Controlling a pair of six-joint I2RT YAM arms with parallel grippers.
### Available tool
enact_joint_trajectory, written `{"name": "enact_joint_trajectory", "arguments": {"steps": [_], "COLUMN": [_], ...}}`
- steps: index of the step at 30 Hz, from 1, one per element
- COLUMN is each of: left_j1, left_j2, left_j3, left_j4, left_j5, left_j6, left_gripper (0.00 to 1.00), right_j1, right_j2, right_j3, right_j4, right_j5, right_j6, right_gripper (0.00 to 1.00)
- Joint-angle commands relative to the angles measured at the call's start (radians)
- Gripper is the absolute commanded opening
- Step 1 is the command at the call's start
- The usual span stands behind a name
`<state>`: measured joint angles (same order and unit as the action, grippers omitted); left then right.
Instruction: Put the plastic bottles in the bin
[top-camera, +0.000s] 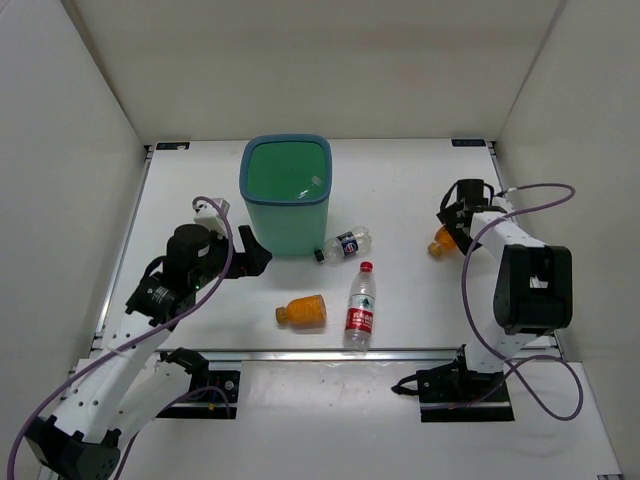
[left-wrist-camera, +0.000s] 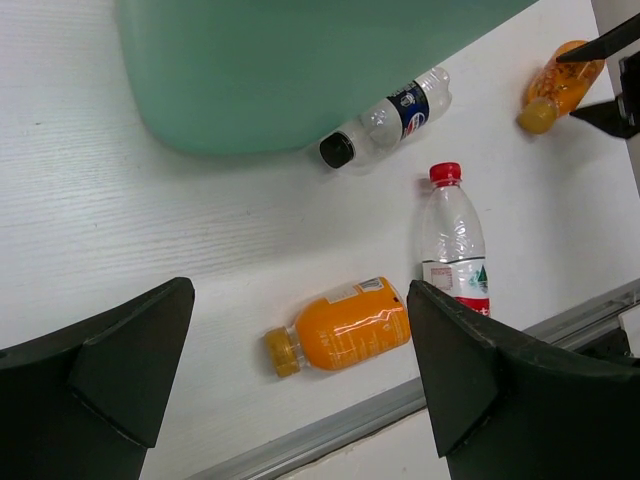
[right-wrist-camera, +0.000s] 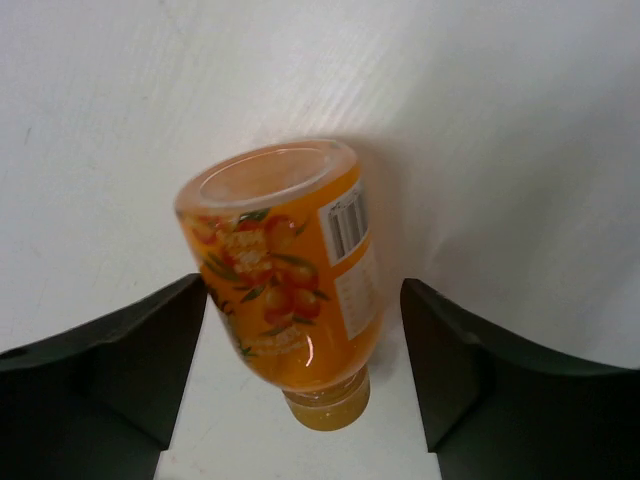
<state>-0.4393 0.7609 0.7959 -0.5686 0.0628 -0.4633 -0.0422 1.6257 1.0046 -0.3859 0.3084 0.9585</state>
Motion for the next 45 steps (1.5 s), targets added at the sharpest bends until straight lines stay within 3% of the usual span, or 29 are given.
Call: {"name": "enact_joint_trajectory", "arguments": {"steps": [1, 4, 7, 11, 13, 18, 21, 29, 32, 36, 37, 39, 45], "left_j1": [0.008, 0.011, 0.013, 0.004, 0.004, 0.007, 0.020, 0.086, 0.071, 0.056, 0.048, 0.034, -0.087], "left_j2": [-0.031, -0.049, -0.061, -0.072, -0.083, -0.087, -0.063, -0.014, -0.021, -0.009, 0.000, 0.011, 0.101], "left_j3": [0.012, 0.026, 0.032, 0.011, 0.003, 0.020, 0.054, 0.157, 0.161, 0.151, 0.149, 0.143, 0.126], "left_j4": [-0.022, -0.048, -0.076, -0.086, -0.089, -0.105, -0.178, -0.269, -0.263, -0.263, -0.264, -0.252, -0.217], "left_j5": [-0.026, -0.037, -0.038, -0.032, -0.037, -0.060, -0.222, -0.366, -0.351, -0.253, -0.223, -0.155, 0.015], "left_j6": [0.008, 0.008, 0.012, -0.001, -0.009, -0.034, -0.093, -0.057, -0.040, 0.027, 0.047, 0.093, 0.221], "left_gripper": [0.98, 0.98, 0.99, 0.99, 0.99, 0.99, 0.99, 0.98, 0.99, 0.98, 0.98, 0.99, 0.99], "right_j1": [0.013, 0.037, 0.036, 0.093, 0.137, 0.393, 0.519, 0.708, 0.729, 0.711, 0.711, 0.711, 0.722], "right_j2": [0.034, 0.008, -0.039, -0.154, -0.194, -0.136, -0.022, 0.315, 0.350, 0.326, 0.318, 0.290, 0.160], "right_j3": [0.046, 0.077, 0.103, 0.155, 0.204, 0.519, 0.702, 1.170, 1.166, 1.083, 1.068, 1.047, 0.982], "right_j4": [0.031, 0.021, 0.034, 0.131, 0.195, 0.229, 0.234, 0.078, 0.058, 0.093, 0.087, 0.099, 0.072], "right_j5": [0.043, 0.061, 0.071, -0.116, -0.286, -0.468, -0.509, -0.525, -0.517, -0.516, -0.528, -0.532, -0.422], "right_j6": [-0.013, -0.056, -0.142, -0.308, -0.410, -0.550, -0.612, -0.708, -0.702, -0.661, -0.652, -0.658, -0.693], "right_gripper": [0.66, 0.54, 0.35, 0.31, 0.25, 0.31, 0.34, 0.33, 0.38, 0.53, 0.65, 0.99, 1.00]}}
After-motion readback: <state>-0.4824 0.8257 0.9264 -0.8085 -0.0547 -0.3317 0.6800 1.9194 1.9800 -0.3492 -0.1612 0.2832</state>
